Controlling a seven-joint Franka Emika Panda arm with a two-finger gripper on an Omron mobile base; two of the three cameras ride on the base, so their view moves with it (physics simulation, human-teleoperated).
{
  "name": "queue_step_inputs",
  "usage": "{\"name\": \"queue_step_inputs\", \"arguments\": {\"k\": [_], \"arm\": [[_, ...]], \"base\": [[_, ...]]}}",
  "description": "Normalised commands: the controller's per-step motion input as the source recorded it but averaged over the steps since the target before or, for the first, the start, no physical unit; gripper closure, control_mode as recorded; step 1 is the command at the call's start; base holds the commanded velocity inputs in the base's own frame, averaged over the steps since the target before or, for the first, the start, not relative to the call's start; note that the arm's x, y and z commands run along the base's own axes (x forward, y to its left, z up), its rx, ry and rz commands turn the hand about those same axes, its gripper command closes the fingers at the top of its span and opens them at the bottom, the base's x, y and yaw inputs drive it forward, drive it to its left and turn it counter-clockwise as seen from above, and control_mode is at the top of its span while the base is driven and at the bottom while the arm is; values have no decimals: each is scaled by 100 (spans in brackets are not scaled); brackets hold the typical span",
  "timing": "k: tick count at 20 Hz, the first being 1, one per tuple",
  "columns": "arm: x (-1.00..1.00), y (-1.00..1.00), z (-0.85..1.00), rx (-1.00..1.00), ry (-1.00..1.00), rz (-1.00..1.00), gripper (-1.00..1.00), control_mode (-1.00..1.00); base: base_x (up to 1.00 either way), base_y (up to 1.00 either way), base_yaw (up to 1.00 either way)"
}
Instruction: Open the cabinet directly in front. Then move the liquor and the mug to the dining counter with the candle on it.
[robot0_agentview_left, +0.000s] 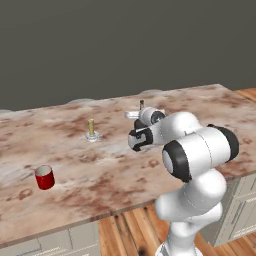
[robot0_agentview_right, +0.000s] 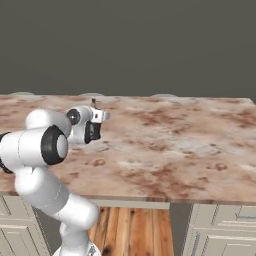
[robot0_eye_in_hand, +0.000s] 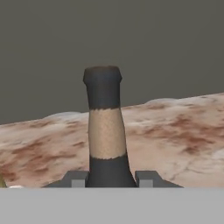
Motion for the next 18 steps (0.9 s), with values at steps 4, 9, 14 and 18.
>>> {"name": "queue_step_inputs", "arguments": {"k": [4,9,14,18], "arm": [[58,0,-18,0,0,0,100,-100],[55,0,-18,0,0,0,100,-100],[21,0,-27,0,0,0,100,-100],[1,0,-31,0,0,0,100,-100]], "base": [[0,0,0],[0,0,0],[0,0,0],[0,0,0]]}}
